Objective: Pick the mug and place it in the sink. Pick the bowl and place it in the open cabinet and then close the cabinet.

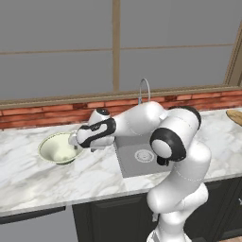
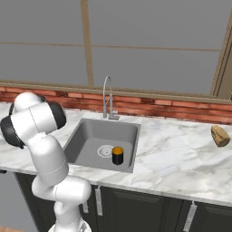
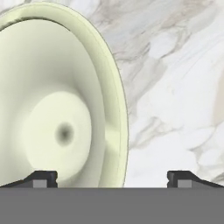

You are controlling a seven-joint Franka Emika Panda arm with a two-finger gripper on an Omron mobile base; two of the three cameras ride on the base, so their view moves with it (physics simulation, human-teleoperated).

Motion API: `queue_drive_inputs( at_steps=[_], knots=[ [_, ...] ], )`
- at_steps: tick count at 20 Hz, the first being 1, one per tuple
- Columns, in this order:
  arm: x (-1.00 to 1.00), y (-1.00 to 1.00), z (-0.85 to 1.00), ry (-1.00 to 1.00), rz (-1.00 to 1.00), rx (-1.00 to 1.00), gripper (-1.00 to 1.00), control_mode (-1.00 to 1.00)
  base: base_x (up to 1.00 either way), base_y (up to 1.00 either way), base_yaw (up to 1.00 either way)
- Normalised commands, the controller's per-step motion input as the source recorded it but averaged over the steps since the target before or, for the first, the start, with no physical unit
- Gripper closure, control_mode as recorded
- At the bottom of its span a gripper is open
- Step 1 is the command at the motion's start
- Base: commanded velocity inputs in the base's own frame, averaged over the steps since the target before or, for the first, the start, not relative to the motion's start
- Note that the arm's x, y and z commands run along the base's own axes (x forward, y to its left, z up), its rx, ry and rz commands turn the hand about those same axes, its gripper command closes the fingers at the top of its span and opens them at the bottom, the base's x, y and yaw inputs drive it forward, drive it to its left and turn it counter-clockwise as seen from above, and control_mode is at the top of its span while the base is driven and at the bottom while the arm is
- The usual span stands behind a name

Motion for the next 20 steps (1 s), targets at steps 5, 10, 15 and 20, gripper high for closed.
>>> queue_drive_inputs(
  at_steps=[5, 10, 15, 20],
  knots=[
    [0.15, 0.19, -0.18, 0.00, 0.00, 0.00, -1.00, -1.00, 0.00, 0.00, 0.00],
    [0.05, 0.22, -0.19, 0.00, -0.01, 0.00, -1.00, -1.00, 0.00, 0.00, 0.00],
    [0.01, 0.17, -0.07, -0.02, -0.02, 0.00, 1.00, -1.00, 0.00, 0.00, 0.00],
    [0.04, 0.08, 0.00, -0.01, -0.02, 0.00, 1.00, -1.00, 0.00, 0.00, 0.00]
  ],
)
